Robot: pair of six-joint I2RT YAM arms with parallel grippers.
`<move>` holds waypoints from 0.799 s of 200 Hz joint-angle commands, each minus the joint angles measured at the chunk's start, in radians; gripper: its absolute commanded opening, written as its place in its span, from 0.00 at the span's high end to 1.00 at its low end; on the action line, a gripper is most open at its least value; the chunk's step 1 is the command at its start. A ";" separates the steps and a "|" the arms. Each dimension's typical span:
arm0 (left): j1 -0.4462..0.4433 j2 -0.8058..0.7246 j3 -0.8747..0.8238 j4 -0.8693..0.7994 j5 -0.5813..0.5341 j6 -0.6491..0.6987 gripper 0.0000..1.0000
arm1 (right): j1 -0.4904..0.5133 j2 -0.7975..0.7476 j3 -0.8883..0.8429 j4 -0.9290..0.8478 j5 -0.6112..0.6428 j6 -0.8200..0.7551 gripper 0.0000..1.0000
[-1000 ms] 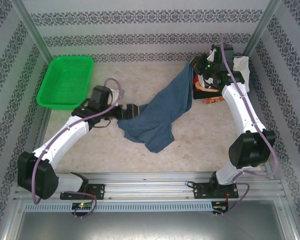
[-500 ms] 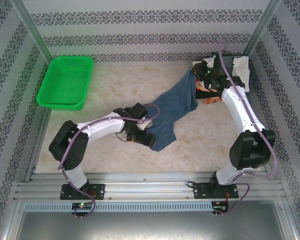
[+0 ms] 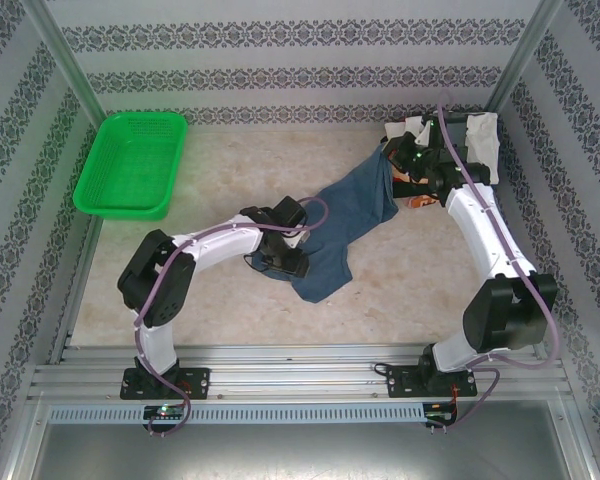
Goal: Fold and stack the t-shirts
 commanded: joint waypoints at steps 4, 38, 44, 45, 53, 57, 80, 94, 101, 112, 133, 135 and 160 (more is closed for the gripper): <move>0.020 0.003 0.044 -0.056 -0.016 0.007 0.88 | -0.006 -0.032 -0.022 0.009 -0.013 -0.026 1.00; 0.071 -0.105 0.145 -0.136 -0.072 0.009 1.00 | -0.007 -0.051 -0.027 -0.022 -0.016 -0.051 1.00; 0.094 -0.141 0.161 -0.141 -0.077 -0.002 1.00 | -0.007 -0.057 -0.029 -0.032 -0.018 -0.061 1.00; 0.097 -0.148 0.165 -0.143 -0.077 -0.004 1.00 | -0.008 -0.059 -0.029 -0.034 -0.019 -0.063 1.00; 0.133 -0.199 0.196 -0.154 -0.086 -0.015 1.00 | -0.009 -0.066 -0.028 -0.051 -0.024 -0.077 1.00; 0.149 -0.222 0.215 -0.160 -0.093 -0.017 1.00 | -0.009 -0.071 -0.028 -0.059 -0.028 -0.082 1.00; 0.228 -0.311 0.359 -0.216 -0.147 0.004 1.00 | -0.010 -0.098 -0.037 -0.083 -0.068 -0.102 1.00; 0.256 -0.327 0.467 -0.256 -0.166 0.032 1.00 | -0.011 -0.115 -0.041 -0.096 -0.103 -0.110 1.00; 0.269 -0.329 0.517 -0.278 -0.167 0.047 1.00 | -0.010 -0.123 -0.041 -0.104 -0.123 -0.112 1.00; 0.286 -0.328 0.589 -0.308 -0.169 0.064 1.00 | -0.010 -0.137 -0.041 -0.120 -0.157 -0.117 1.00; 0.312 -0.327 0.696 -0.352 -0.195 0.094 1.00 | -0.007 -0.180 -0.046 -0.155 -0.231 -0.121 1.00; 0.316 -0.328 0.706 -0.355 -0.198 0.097 1.00 | -0.008 -0.185 -0.046 -0.158 -0.239 -0.122 1.00; 0.342 -0.324 0.837 -0.374 -0.249 0.132 1.00 | -0.004 -0.252 -0.067 -0.169 -0.357 -0.071 1.00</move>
